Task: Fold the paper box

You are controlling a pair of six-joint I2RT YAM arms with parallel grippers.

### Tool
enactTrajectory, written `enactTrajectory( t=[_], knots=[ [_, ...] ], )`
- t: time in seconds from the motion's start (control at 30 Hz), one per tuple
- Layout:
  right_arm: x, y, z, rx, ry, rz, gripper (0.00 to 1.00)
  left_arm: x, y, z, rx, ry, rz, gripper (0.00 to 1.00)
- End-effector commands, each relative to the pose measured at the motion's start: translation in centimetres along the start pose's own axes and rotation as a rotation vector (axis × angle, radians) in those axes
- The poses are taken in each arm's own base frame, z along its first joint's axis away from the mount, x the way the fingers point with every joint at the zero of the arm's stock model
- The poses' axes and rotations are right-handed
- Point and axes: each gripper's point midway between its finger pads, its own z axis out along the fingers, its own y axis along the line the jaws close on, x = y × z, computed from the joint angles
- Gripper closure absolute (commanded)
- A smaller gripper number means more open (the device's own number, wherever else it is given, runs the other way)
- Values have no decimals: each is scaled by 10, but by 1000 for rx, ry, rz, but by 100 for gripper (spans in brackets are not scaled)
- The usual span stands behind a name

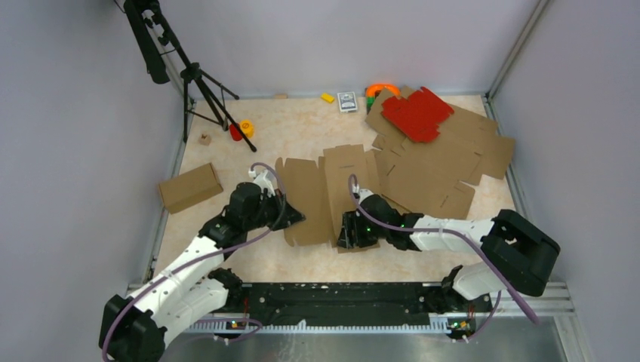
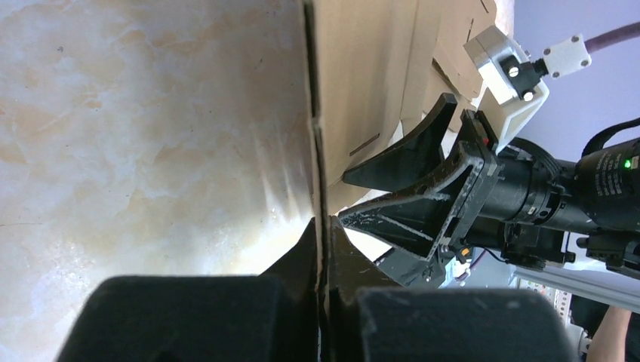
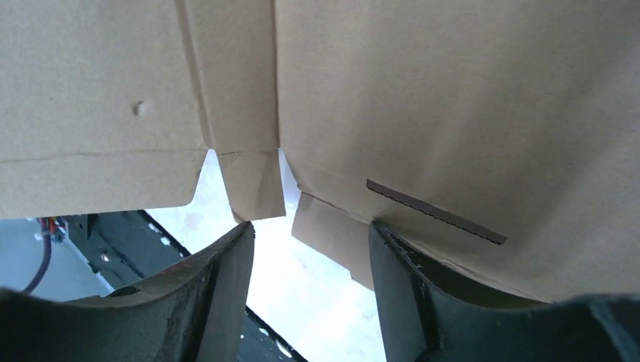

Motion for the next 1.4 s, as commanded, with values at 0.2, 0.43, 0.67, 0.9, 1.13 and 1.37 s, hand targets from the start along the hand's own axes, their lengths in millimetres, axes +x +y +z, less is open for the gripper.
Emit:
enactTrajectory(
  t=[0.2,0.43,0.67,0.9,1.13,1.37],
  knots=[
    [7,25,-8,-79,-29,-214,25,-19,-18,-1,18,-27,17,100],
    [-2,23,-9,46,-50,-330,21,-19,-20,0,17,-13,18,100],
    [-9,26,1,207,-47,-454,25,-16,-17,-1,4,6,26,100],
    [-14,16,4,325,-45,-481,31,-16,-17,-2,-4,12,42,100],
    [-30,14,-17,354,-135,-451,41,-15,-13,-2,-23,23,66,100],
    [-40,9,-13,383,-153,-413,45,-11,-12,2,-18,50,71,100]
  ],
)
